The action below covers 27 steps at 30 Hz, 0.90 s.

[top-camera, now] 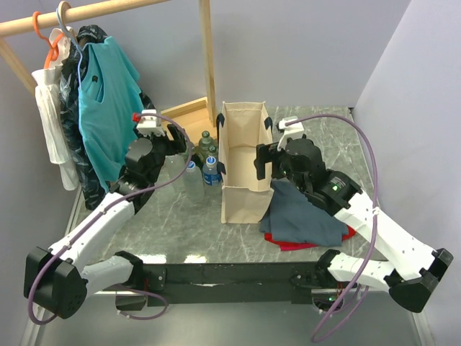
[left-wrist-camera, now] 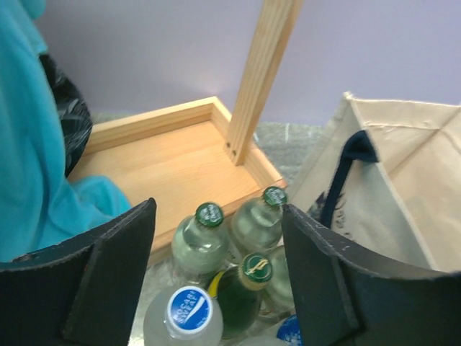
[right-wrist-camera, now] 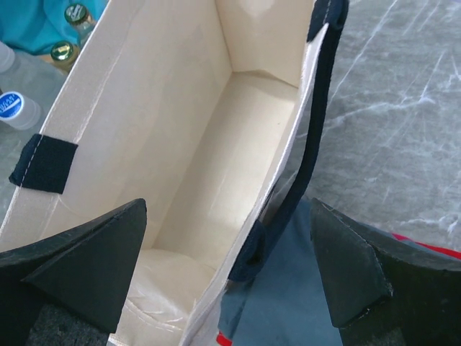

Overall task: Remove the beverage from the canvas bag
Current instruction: Place the drink at the center of the board, then reset both arms

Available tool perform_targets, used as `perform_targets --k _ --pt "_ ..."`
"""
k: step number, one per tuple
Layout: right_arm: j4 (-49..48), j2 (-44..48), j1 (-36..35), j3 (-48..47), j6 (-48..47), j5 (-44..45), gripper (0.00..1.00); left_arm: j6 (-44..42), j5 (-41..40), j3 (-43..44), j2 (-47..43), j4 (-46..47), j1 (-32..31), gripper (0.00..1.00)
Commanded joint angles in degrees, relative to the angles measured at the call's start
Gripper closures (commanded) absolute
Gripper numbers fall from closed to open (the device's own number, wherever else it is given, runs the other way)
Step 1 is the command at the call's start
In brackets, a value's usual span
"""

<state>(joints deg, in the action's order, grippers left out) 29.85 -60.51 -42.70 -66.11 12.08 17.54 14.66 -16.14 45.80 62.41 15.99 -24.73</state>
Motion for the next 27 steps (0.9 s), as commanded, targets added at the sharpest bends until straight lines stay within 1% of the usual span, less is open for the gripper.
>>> perform_targets --k 1,6,14,19,21,27 --pt "-2.86 2.06 -0.37 -0.43 -0.39 3.02 0.00 -0.77 4.62 5.35 -0.54 -3.33 -0.23 0.22" --pt "-3.83 2.68 -0.46 -0.08 -0.39 3.73 0.00 -0.94 7.00 8.59 -1.42 -5.79 -0.23 0.16" --pt "-4.36 3.12 -0.37 0.01 -1.27 5.31 0.00 -1.38 11.66 13.61 -1.77 -11.24 -0.23 0.10" --pt "-4.88 3.82 -0.37 0.28 -1.62 6.80 0.00 -0.86 14.11 14.93 -2.91 -11.68 -0.23 0.07" --pt "-5.32 4.17 -0.37 0.36 -1.88 7.50 0.00 -0.86 15.69 15.80 -3.09 -11.94 -0.23 0.03" --pt "-5.41 4.52 -0.37 0.01 -2.14 9.00 0.00 -1.21 19.74 19.50 -1.77 -15.02 -0.23 0.04"
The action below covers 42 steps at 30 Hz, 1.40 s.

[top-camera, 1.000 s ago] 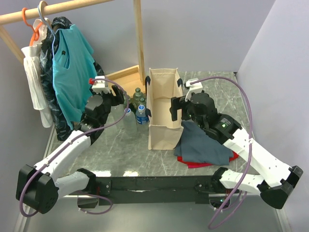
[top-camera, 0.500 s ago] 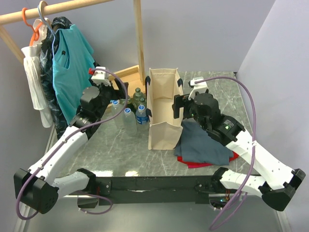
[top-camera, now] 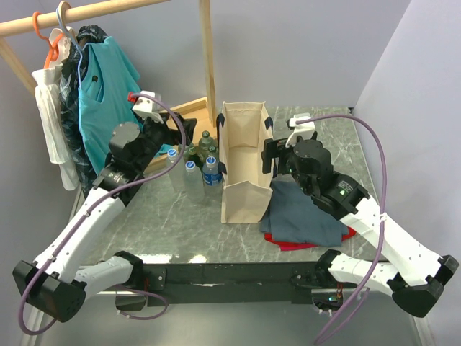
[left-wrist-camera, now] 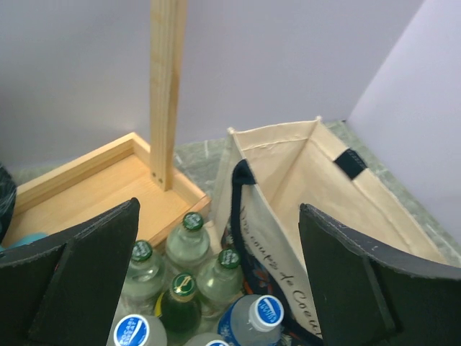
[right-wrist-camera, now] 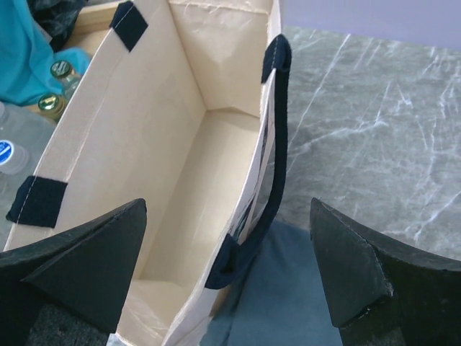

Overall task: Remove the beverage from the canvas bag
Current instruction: Reset both arms

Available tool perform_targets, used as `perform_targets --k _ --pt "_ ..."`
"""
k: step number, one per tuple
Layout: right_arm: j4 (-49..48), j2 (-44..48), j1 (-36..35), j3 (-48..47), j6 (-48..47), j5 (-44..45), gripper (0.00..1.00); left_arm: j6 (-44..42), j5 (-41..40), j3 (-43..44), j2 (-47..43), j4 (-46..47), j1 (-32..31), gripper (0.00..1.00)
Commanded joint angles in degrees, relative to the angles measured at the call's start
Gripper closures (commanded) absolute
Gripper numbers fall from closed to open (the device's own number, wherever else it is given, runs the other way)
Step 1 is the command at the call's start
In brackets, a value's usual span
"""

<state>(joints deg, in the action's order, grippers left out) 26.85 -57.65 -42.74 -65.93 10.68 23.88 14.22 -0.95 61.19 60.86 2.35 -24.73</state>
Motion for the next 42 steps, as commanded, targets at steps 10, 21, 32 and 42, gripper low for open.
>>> perform_targets --k 10,21,32,42 --pt "-3.03 1.14 -0.41 -1.13 -2.41 10.48 0.00 -0.60 9.38 8.15 2.59 -5.77 -0.23 0.04" --pt "-5.67 -1.94 -0.33 -1.57 -6.63 20.06 0.00 0.20 10.18 9.83 3.74 -5.95 -0.23 0.04" --pt "-4.62 -1.86 6.42 -2.36 -1.90 21.22 0.00 -1.21 10.27 12.99 7.25 -10.87 -0.23 0.04" --pt "-6.37 3.77 16.55 2.12 1.54 11.98 0.00 -1.39 9.74 13.34 6.91 -11.14 -0.23 0.04"
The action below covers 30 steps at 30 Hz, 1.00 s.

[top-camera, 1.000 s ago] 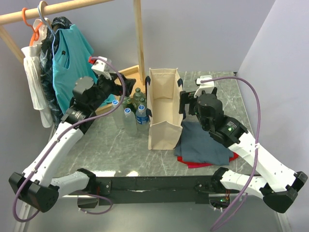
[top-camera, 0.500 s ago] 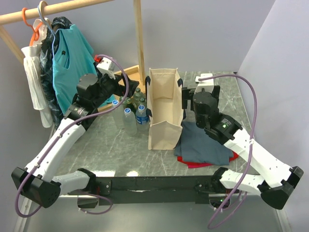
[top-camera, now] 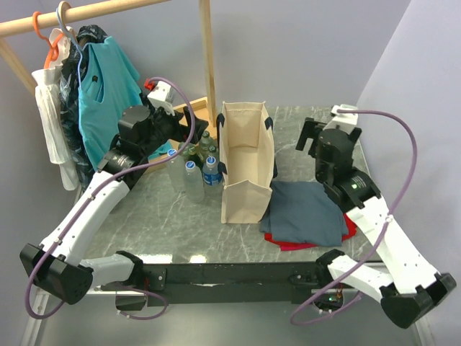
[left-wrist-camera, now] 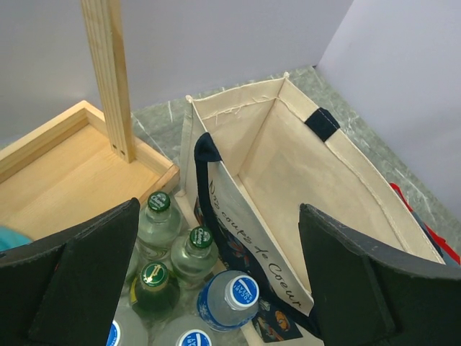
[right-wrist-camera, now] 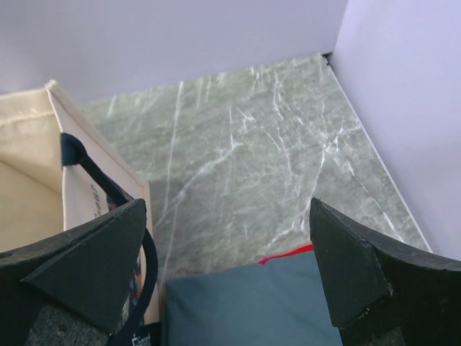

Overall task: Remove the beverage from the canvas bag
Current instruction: Reset both arms

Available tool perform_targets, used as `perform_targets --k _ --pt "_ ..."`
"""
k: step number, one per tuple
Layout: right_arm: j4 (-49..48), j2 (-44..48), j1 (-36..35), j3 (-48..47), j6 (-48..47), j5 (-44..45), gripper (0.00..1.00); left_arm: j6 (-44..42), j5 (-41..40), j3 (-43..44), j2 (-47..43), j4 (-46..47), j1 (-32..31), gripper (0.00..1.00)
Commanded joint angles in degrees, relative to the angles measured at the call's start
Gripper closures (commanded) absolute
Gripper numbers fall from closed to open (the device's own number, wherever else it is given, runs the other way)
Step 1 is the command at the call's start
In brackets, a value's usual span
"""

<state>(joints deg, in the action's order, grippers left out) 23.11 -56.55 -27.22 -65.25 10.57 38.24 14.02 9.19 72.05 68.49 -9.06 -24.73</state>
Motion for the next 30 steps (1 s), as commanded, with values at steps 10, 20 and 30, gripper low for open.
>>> perform_targets --k 10,20,30 --pt "-1.58 1.18 6.65 4.08 4.37 -8.71 0.00 -1.80 -2.33 -0.25 -3.98 2.03 -0.23 0.04" --pt "-2.54 0.66 9.47 7.07 4.73 -10.29 0.00 -2.42 -6.20 -1.13 -4.94 2.73 -0.23 0.04" --pt "-2.11 -1.10 10.44 4.08 3.49 -11.17 0.00 -2.51 -6.99 -0.24 -3.80 2.20 -0.23 0.04"
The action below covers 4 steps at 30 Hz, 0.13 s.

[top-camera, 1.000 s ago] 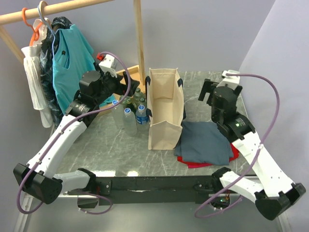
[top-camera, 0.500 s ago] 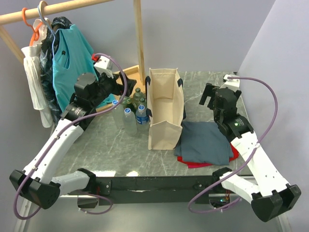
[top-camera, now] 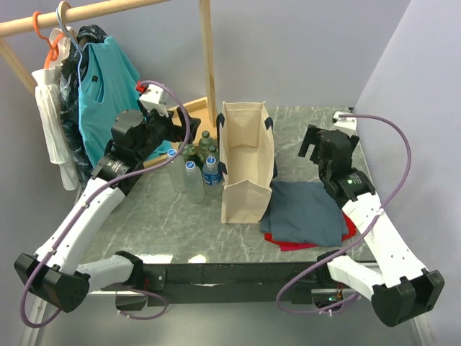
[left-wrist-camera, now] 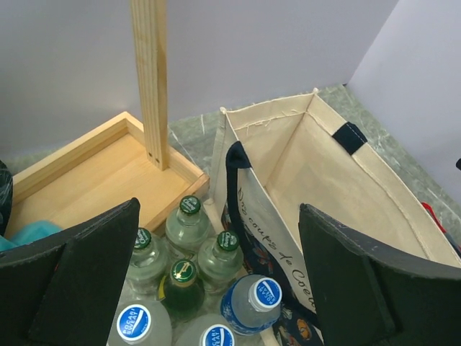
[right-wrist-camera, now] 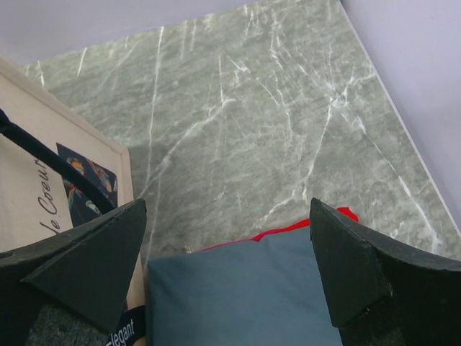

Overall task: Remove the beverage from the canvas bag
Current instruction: Reset both arms

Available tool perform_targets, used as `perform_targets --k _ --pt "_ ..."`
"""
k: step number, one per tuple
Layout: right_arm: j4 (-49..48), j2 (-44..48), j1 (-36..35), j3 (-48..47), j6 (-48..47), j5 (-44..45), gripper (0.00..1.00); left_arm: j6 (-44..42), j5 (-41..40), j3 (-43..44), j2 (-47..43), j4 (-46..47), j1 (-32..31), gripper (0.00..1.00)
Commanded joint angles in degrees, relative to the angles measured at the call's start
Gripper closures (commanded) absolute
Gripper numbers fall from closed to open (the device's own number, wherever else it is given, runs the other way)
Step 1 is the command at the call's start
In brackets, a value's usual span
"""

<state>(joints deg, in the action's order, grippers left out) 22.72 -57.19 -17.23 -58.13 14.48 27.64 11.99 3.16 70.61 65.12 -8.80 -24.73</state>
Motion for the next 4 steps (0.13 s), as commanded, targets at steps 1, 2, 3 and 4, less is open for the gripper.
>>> perform_targets --k 1,2,3,4 --pt "-1.71 -0.55 0.45 -3.48 -0.24 -0.74 0.00 -0.39 -0.61 1.11 -0.61 1.85 -0.23 0.04" --pt "-1.71 -0.47 0.36 -3.40 -0.24 -0.83 0.00 -0.30 -0.26 1.02 -0.61 1.94 -0.23 0.04" --pt "-1.80 -0.21 0.45 -3.31 -0.15 -1.27 0.00 -0.30 -0.43 1.02 -0.79 1.68 -0.23 0.04" --pt "-2.15 0.06 0.53 -2.70 0.19 -1.27 0.00 -0.13 -0.96 0.85 -0.96 1.94 -0.23 0.04"
